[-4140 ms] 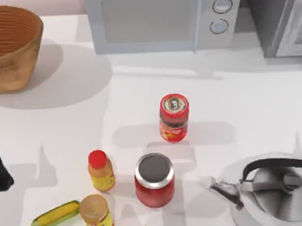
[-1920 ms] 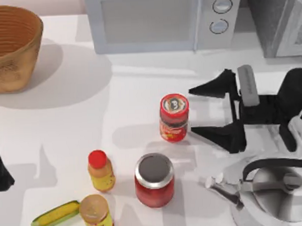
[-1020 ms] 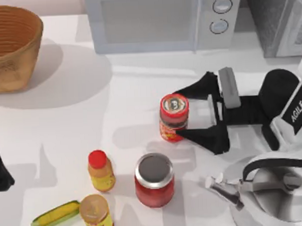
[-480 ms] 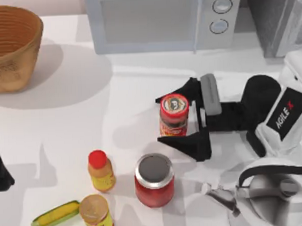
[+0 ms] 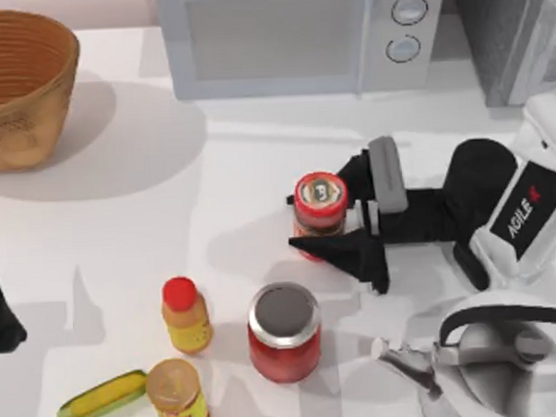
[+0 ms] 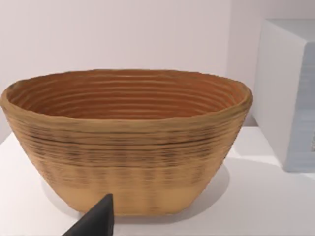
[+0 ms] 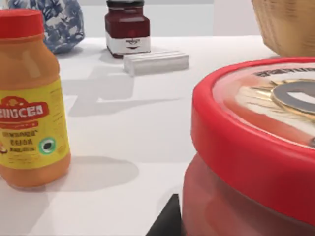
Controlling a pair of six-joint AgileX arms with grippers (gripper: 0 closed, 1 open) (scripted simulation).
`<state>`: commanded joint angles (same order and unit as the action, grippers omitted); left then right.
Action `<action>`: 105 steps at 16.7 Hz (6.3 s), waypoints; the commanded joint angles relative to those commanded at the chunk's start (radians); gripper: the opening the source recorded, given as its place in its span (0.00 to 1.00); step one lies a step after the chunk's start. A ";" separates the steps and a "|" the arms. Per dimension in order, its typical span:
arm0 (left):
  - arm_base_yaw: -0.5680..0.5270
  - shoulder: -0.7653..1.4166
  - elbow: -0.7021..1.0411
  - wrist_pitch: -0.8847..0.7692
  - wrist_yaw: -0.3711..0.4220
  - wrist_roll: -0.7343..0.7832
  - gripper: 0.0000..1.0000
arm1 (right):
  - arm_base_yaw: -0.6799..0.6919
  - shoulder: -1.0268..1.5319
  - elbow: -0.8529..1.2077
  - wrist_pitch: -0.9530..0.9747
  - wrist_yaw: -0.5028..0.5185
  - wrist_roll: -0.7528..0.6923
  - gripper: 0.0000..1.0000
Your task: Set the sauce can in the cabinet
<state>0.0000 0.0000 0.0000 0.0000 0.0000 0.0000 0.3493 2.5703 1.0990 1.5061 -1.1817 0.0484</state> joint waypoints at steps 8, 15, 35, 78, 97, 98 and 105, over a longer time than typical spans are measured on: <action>0.000 0.000 0.000 0.000 0.000 0.000 1.00 | 0.000 0.000 0.000 0.000 0.000 0.000 0.00; 0.000 0.000 0.000 0.000 0.000 0.000 1.00 | -0.004 -0.001 0.001 -0.001 -0.001 0.001 0.00; 0.000 0.000 0.000 0.000 0.000 0.000 1.00 | -0.002 -0.492 -0.049 -0.433 -0.006 0.018 0.00; 0.000 0.000 0.000 0.000 0.000 0.000 1.00 | -0.340 -2.537 -1.068 -1.515 1.182 -0.045 0.00; 0.000 0.000 0.000 0.000 0.000 0.000 1.00 | -0.188 -1.392 0.536 -1.960 1.360 -0.033 0.00; 0.000 0.000 0.000 0.000 0.000 0.000 1.00 | -0.180 -1.347 0.600 -1.977 1.366 -0.032 0.00; 0.000 0.000 0.000 0.000 0.000 0.000 1.00 | -0.157 -1.219 0.763 -2.023 1.381 -0.030 0.00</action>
<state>0.0000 0.0000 0.0000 0.0000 0.0000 0.0000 0.1923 1.3516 1.8621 -0.5171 0.1993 0.0189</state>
